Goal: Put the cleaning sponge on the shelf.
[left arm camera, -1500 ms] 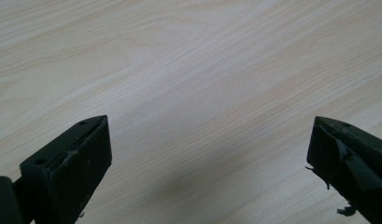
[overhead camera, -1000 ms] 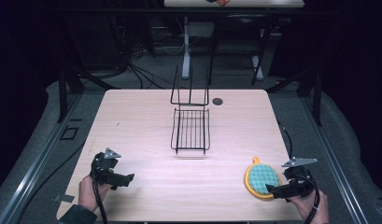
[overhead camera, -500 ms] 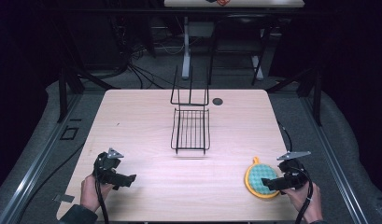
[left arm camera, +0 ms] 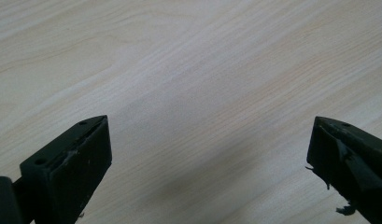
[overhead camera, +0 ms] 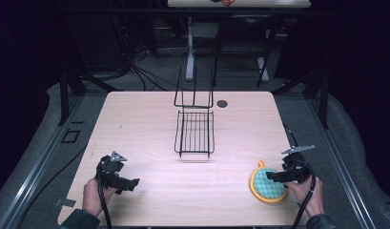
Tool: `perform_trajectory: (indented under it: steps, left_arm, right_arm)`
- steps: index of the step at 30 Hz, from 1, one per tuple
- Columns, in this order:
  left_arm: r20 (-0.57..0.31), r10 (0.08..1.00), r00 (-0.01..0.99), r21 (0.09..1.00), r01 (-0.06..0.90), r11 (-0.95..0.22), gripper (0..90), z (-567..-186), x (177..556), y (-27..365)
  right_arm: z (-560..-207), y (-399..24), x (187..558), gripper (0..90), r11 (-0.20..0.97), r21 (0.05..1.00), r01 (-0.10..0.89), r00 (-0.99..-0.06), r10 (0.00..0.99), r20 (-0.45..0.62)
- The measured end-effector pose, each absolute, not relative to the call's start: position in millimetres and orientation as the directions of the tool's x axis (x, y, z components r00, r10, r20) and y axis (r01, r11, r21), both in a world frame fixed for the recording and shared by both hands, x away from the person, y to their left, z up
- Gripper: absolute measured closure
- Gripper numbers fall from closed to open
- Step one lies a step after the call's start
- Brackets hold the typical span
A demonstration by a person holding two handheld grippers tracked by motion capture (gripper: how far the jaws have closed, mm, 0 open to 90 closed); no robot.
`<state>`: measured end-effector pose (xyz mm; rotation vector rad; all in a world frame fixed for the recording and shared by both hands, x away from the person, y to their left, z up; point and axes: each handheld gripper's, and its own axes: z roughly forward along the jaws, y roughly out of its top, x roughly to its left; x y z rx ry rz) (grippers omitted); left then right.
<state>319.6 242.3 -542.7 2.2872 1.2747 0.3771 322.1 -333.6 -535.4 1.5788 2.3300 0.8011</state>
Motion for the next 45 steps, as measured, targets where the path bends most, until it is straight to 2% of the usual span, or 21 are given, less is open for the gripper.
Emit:
perform_trajectory:
  steps: [7,12,25,37,45]
  left_arm:
    - [-0.002,0.848,0.53,0.534,0.718,-0.448,0.0,-543.1,319.8,241.9]
    - [0.0,0.846,0.534,0.529,0.718,-0.453,0.0,-543.6,319.9,241.8]
    - [-0.002,0.845,0.534,0.525,0.72,-0.454,0.1,-543.7,319.1,241.2]
    - [-0.003,0.844,0.536,0.524,0.72,-0.455,0.1,-543.6,319.0,240.5]
    - [0.0,0.848,0.531,0.521,0.723,-0.453,0.2,-543.6,319.5,241.5]
  right_arm:
    - [-538.6,-329.8,327.0,38.5,0.289,0.534,0.795,-0.414,0.901,0.128]
    - [-540.5,-331.8,327.6,47.2,0.272,0.521,0.809,-0.407,0.899,0.162]
    - [-542.8,-328.2,324.5,60.2,0.27,0.503,0.821,-0.39,0.909,0.148]
    - [-544.3,-330.1,321.8,78.5,0.227,0.518,0.825,-0.36,0.917,0.17]
    - [-543.3,-327.5,319.7,84.0,0.237,0.532,0.813,-0.363,0.921,0.144]
